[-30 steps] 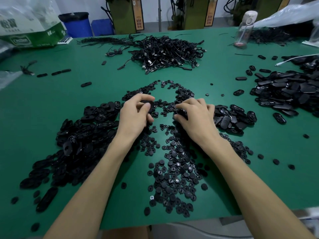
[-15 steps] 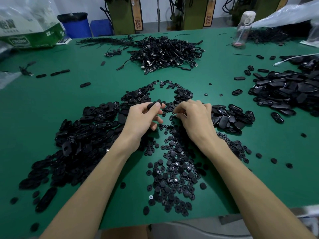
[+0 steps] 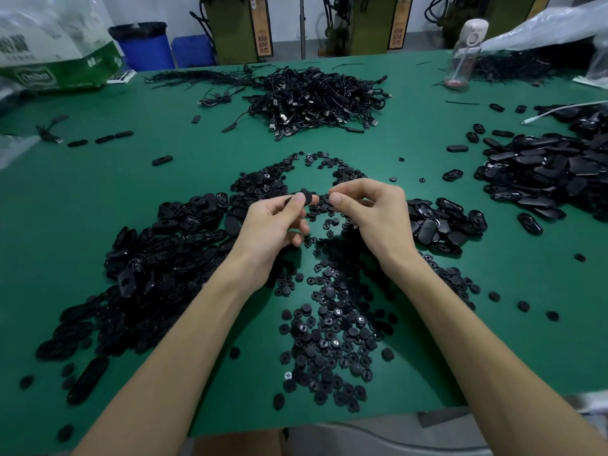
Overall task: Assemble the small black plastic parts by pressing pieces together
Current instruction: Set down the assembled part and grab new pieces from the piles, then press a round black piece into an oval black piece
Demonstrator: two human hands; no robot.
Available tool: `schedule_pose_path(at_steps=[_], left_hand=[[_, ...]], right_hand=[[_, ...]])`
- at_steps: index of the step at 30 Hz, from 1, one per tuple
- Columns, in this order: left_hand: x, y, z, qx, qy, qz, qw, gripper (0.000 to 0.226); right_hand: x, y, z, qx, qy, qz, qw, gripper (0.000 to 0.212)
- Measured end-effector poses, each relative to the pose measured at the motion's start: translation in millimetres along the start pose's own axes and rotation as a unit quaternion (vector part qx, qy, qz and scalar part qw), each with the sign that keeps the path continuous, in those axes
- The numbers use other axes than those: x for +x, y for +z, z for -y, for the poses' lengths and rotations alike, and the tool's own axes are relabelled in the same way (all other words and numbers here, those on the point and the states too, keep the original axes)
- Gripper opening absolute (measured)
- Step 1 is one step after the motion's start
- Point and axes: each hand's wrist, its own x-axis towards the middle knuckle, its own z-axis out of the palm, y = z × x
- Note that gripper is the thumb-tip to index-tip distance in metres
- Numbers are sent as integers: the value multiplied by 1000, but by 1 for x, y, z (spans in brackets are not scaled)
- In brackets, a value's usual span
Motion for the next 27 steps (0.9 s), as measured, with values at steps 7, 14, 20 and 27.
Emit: schedule_pose_path(at_steps=[7,14,20,27], left_hand=[[-1,1,-2,-24,18,-3,1000,18],[0,1,-1,-25,27,-19,999,16],[0,2,0,-10,26,-34,999,18],[0,2,0,10,23,-57,998,11]], right_hand=[[-1,0,-2,129,41,53,989,8],[-3,1,-2,108,36,76,991,13],[-4,6,-2,76,51,84,992,18],[-5,5,-1,122,66,86,987,17]])
